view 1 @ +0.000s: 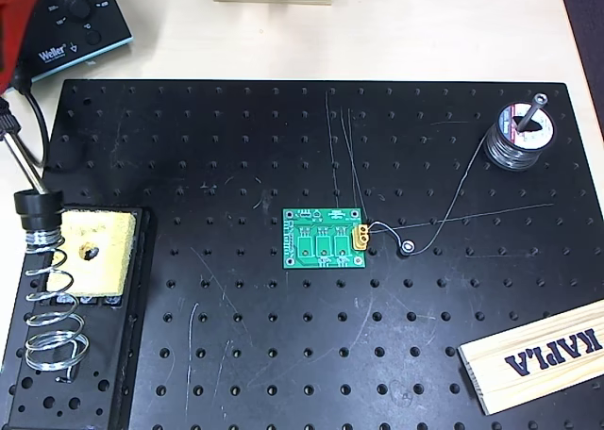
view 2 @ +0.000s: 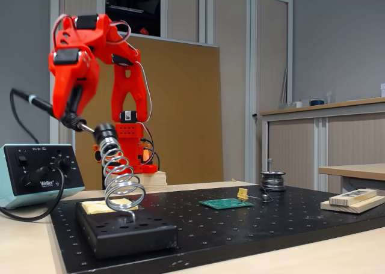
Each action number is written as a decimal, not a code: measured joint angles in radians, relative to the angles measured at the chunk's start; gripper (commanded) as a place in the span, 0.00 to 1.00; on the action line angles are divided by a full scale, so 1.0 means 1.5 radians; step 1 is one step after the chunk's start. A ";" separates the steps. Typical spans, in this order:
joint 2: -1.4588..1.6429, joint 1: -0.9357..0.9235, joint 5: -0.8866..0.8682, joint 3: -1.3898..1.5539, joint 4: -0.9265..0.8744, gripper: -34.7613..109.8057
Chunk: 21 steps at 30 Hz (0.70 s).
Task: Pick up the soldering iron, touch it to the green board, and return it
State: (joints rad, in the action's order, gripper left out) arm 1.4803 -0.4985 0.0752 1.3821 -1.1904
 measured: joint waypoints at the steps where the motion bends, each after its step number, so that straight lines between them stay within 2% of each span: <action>1: -0.013 0.004 0.000 -0.007 0.003 0.24; 11: -0.114 0.041 -0.042 -0.143 -0.029 0.24; 21: -0.106 0.062 -0.121 -0.146 -0.061 0.24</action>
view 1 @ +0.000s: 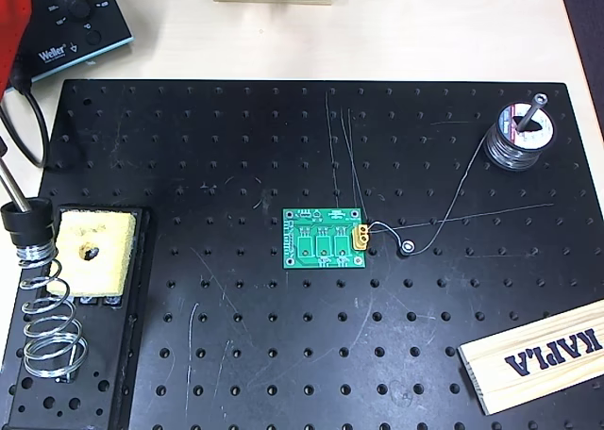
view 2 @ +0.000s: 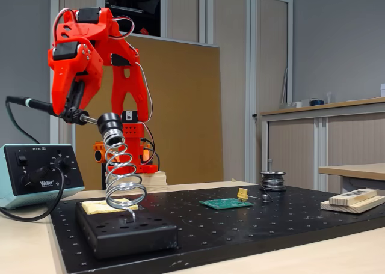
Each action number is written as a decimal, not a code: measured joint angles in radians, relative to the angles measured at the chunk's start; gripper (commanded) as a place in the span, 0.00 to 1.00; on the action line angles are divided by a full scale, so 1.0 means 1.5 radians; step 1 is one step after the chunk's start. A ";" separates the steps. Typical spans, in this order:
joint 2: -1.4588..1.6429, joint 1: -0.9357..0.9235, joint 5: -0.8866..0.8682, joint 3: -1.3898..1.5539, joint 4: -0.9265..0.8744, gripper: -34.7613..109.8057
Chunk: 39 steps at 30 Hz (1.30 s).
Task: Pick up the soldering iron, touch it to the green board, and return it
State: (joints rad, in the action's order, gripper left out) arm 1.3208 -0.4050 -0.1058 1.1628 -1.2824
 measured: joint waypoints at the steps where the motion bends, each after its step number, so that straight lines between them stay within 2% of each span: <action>1: 0.005 0.002 -0.024 0.012 -0.003 0.24; 5: 0.028 0.012 -0.096 0.057 -0.014 0.24; 16: 0.074 0.045 -0.156 0.132 0.003 0.24; 18: 0.075 0.048 -0.151 0.132 0.003 0.24; 26: 0.064 0.050 0.010 0.075 0.014 0.24; 32: 0.076 0.070 0.016 0.043 0.006 0.24; 39: 0.103 0.090 -0.031 0.060 -0.014 0.24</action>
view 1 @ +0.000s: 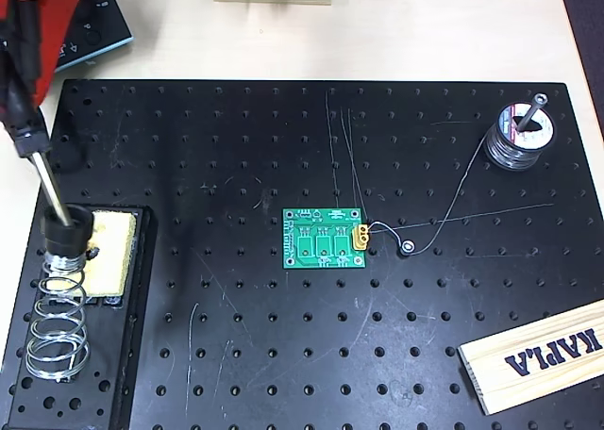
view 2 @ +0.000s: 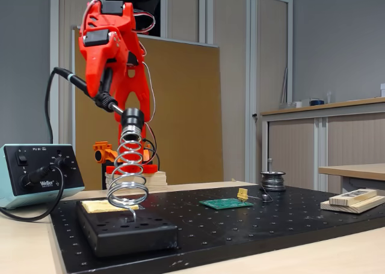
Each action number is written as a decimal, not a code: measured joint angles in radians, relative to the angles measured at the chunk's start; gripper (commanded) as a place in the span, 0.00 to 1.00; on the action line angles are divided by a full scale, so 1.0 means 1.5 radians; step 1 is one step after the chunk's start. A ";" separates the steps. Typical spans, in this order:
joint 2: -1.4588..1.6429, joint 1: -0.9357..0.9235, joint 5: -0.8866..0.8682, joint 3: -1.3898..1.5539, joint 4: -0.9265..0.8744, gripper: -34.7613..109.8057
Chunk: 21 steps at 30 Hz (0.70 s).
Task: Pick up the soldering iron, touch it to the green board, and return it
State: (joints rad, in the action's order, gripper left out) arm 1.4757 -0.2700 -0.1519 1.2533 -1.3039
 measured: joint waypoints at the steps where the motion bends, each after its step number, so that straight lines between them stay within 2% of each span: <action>1: 0.000 0.000 -0.006 0.000 0.000 0.24; 12: -0.003 -0.062 -0.078 0.012 -0.033 0.24; 21: -0.005 -0.048 -0.055 -0.001 -0.052 0.24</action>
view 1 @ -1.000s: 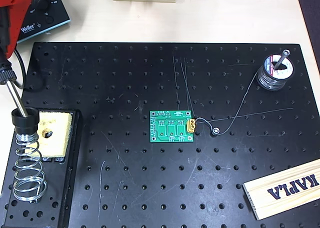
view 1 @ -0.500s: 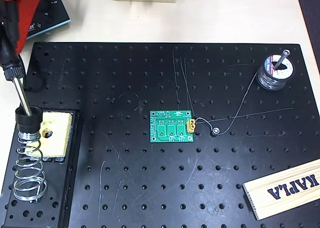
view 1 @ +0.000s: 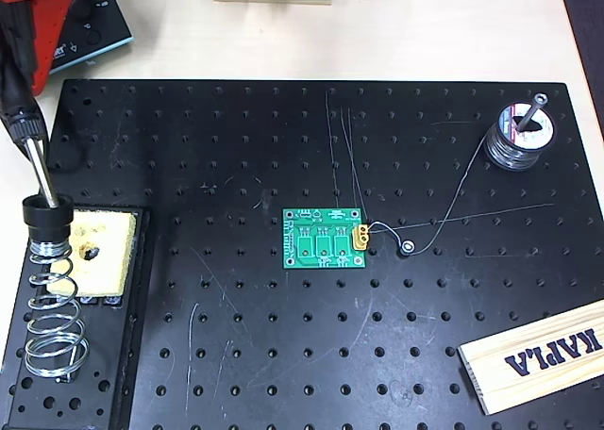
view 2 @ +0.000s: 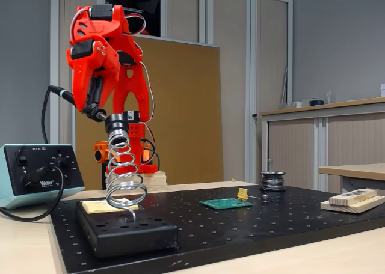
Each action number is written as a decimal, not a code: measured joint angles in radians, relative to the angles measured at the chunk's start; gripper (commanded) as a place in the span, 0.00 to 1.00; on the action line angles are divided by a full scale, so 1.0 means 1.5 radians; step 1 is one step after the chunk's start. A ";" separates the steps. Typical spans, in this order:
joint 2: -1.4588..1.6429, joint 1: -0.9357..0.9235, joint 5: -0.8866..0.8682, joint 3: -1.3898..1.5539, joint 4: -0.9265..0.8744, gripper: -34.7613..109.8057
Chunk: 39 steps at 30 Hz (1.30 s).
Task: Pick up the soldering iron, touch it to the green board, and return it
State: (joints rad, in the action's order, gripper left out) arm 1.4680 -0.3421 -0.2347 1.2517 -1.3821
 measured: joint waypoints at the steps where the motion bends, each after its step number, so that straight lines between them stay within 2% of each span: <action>1: -0.001 0.002 0.007 -0.017 -0.013 0.24; 4: 0.020 0.018 0.030 -0.013 -0.005 0.24; 22: 0.165 0.056 0.079 0.280 0.378 0.24; 33: 0.190 0.060 0.001 0.354 0.378 0.24; 39: 0.218 0.045 -0.036 0.479 0.444 0.24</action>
State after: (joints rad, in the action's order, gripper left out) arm 1.7948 -0.2746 -0.2884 1.9696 -0.7164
